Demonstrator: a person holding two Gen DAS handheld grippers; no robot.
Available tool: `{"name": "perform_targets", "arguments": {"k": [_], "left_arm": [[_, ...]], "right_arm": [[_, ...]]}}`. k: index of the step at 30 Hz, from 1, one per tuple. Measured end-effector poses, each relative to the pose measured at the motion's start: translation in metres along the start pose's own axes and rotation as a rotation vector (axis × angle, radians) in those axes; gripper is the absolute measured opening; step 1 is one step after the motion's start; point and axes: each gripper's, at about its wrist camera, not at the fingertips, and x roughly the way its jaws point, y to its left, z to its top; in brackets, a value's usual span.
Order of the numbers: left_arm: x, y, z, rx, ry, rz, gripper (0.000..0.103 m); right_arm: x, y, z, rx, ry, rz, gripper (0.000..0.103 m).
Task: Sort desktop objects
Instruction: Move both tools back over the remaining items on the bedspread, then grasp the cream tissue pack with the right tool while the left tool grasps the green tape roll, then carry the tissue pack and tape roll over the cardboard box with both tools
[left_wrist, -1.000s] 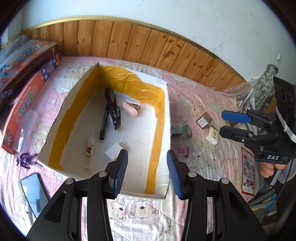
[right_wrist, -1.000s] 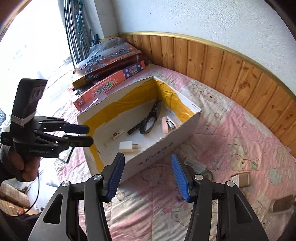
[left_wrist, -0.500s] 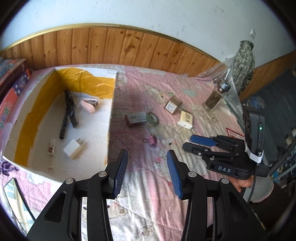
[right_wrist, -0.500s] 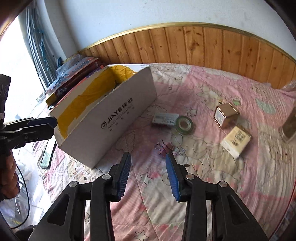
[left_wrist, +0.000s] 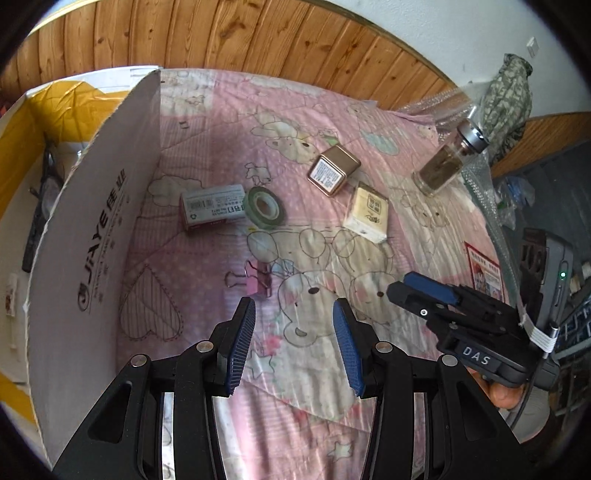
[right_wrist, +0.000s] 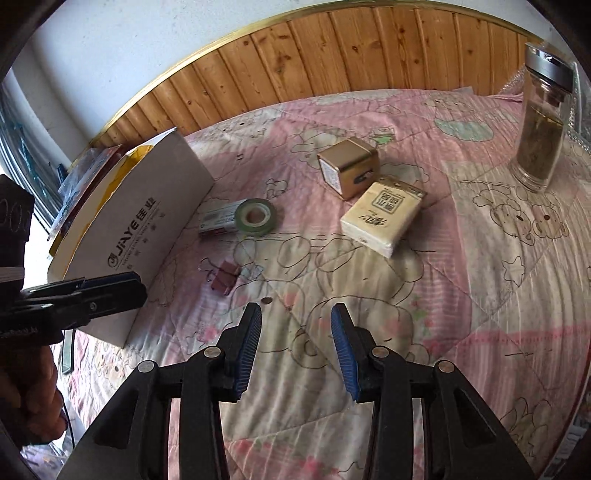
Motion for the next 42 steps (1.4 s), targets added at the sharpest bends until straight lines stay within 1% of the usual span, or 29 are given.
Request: {"name": "perform_targets", "arguments": {"k": [1, 3, 4, 5, 7, 9, 13, 14, 15, 16, 18, 19, 20, 21, 22, 23, 24, 25, 26, 28, 31, 35, 37, 42], "left_arm": [[0.007, -0.001, 0.007, -0.001, -0.001, 0.005, 0.046], [0.021, -0.001, 0.022, -0.001, 0.005, 0.023, 0.046], [0.029, -0.002, 0.030, -0.002, 0.016, 0.016, 0.046], [0.038, -0.001, 0.037, -0.006, 0.033, 0.006, 0.046], [0.055, 0.003, 0.048, -0.040, 0.051, 0.018, 0.046], [0.075, 0.010, 0.058, -0.097, 0.076, 0.020, 0.046], [0.109, 0.025, 0.066, -0.224, 0.134, 0.064, 0.046], [0.112, 0.026, 0.068, -0.246, 0.118, 0.067, 0.048], [0.112, 0.025, 0.072, -0.252, 0.091, 0.073, 0.049], [0.115, 0.024, 0.075, -0.250, 0.093, 0.083, 0.050], [0.117, 0.022, 0.081, -0.252, 0.075, 0.099, 0.049], [0.119, 0.020, 0.082, -0.242, 0.074, 0.113, 0.047], [0.120, 0.017, 0.084, -0.224, 0.068, 0.137, 0.041], [0.121, 0.015, 0.085, -0.202, 0.064, 0.161, 0.038], [0.122, 0.013, 0.086, -0.185, 0.057, 0.166, 0.037], [0.121, 0.013, 0.087, -0.175, 0.052, 0.170, 0.035], [0.119, 0.013, 0.087, -0.174, 0.046, 0.171, 0.033], [0.117, 0.012, 0.088, -0.173, 0.040, 0.167, 0.028], [0.116, 0.011, 0.088, -0.167, 0.032, 0.170, 0.016], [0.114, 0.010, 0.091, -0.150, 0.033, 0.154, 0.015], [0.113, 0.002, 0.089, -0.118, 0.037, 0.136, 0.014], [0.115, -0.014, 0.087, -0.081, 0.033, 0.135, 0.014], [0.112, -0.019, 0.086, -0.063, 0.024, 0.129, 0.014], [0.098, -0.032, 0.083, -0.027, 0.009, 0.126, 0.013]], "right_arm": [[0.002, -0.005, 0.005, 0.020, -0.006, -0.010, 0.051], [0.008, -0.015, 0.016, 0.059, -0.018, -0.034, 0.058], [0.012, -0.020, 0.021, 0.076, -0.023, -0.048, 0.062], [0.016, -0.023, 0.026, 0.092, -0.027, -0.060, 0.063], [0.027, -0.029, 0.036, 0.114, -0.024, -0.092, 0.066], [0.039, -0.034, 0.046, 0.128, -0.021, -0.123, 0.066], [0.068, -0.044, 0.058, 0.137, 0.019, -0.189, 0.068], [0.075, -0.047, 0.059, 0.143, 0.026, -0.180, 0.069], [0.080, -0.049, 0.060, 0.146, 0.026, -0.168, 0.074], [0.082, -0.050, 0.061, 0.139, 0.015, -0.165, 0.077], [0.085, -0.048, 0.063, 0.105, 0.006, -0.164, 0.077], [0.085, -0.048, 0.064, 0.098, 0.004, -0.158, 0.078], [0.085, -0.049, 0.064, 0.095, 0.003, -0.152, 0.077], [0.085, -0.049, 0.065, 0.088, 0.003, -0.145, 0.074], [0.084, -0.049, 0.065, 0.084, 0.003, -0.137, 0.067], [0.084, -0.050, 0.066, 0.083, 0.005, -0.127, 0.063], [0.083, -0.049, 0.066, 0.083, 0.008, -0.112, 0.055], [0.083, -0.049, 0.067, 0.085, 0.013, -0.098, 0.046], [0.083, -0.047, 0.067, 0.082, 0.015, -0.090, 0.043], [0.083, -0.044, 0.067, 0.082, 0.017, -0.080, 0.035], [0.083, -0.045, 0.066, 0.112, 0.021, -0.049, 0.030], [0.080, -0.053, 0.065, 0.163, 0.024, -0.012, 0.029], [0.076, -0.056, 0.065, 0.177, 0.016, -0.007, 0.026], [0.057, -0.051, 0.060, 0.157, 0.000, 0.005, 0.025]]}}
